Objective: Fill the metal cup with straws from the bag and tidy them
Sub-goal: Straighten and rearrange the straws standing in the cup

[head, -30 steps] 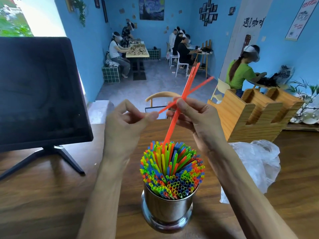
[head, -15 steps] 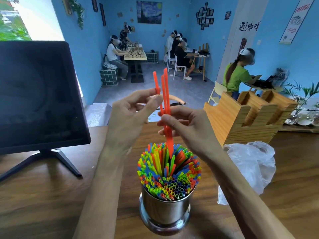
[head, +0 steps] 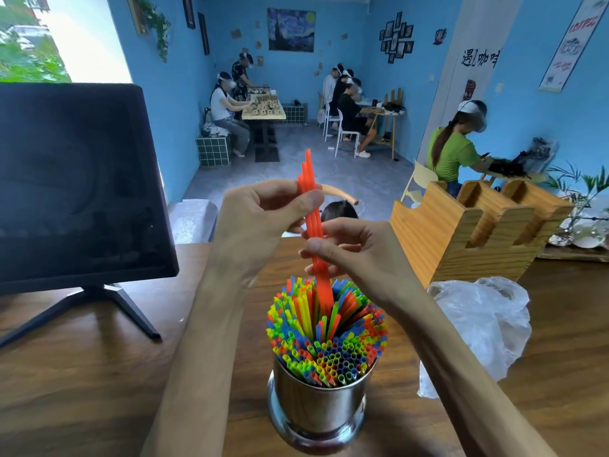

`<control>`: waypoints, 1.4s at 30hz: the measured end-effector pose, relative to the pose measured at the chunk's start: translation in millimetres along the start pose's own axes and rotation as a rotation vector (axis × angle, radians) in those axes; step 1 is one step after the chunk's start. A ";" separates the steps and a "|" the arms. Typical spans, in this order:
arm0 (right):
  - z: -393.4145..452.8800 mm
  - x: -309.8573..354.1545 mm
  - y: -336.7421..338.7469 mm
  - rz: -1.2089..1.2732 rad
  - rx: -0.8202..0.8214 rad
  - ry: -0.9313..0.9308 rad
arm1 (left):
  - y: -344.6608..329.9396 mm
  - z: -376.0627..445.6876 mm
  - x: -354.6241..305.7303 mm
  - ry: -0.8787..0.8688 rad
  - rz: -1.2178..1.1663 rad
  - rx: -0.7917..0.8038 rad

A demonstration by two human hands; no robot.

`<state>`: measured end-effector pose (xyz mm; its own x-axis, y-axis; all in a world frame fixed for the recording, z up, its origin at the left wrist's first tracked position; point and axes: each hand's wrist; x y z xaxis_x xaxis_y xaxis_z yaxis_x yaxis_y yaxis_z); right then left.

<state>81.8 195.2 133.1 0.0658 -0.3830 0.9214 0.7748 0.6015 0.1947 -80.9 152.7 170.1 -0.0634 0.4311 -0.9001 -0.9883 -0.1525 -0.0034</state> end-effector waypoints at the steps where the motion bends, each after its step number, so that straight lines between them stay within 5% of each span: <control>1: -0.6 -0.3 0.6 -0.005 0.011 -0.007 | 0.4 1.1 -2.7 -0.017 -0.013 -0.037; 8: -9.6 -3.3 22.4 0.150 -0.073 -0.087 | 16.1 -5.3 -5.6 -0.019 -0.181 -0.190; 13: -6.7 9.8 45.2 0.423 -0.326 -0.073 | 23.4 -19.1 7.0 0.144 -0.133 -0.082; 17: 1.3 20.7 42.1 0.549 -0.377 0.034 | 17.5 -28.2 13.9 0.197 -0.061 0.045; 25: 9.1 35.9 28.9 0.157 -0.361 0.144 | 8.2 -41.6 26.3 0.155 0.522 0.264; 34: -2.7 41.1 39.7 0.018 -0.411 0.227 | 24.9 -40.2 36.9 0.209 0.613 0.443; 42: -18.9 -0.3 6.8 -0.401 -0.192 0.096 | 22.1 -41.7 51.6 0.164 0.581 0.389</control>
<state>99.0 186.2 127.8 -0.2117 -0.6281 0.7487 0.8531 0.2551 0.4552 -100.3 134.5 105.4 -0.6025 0.2330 -0.7634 -0.7811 0.0244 0.6239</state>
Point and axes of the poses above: each hand's wrist, its own z-axis towards the middle knuckle, its own y-axis out of the back of the hand, x = y × z, and after that the axes turned 7 degrees about x, right-handed
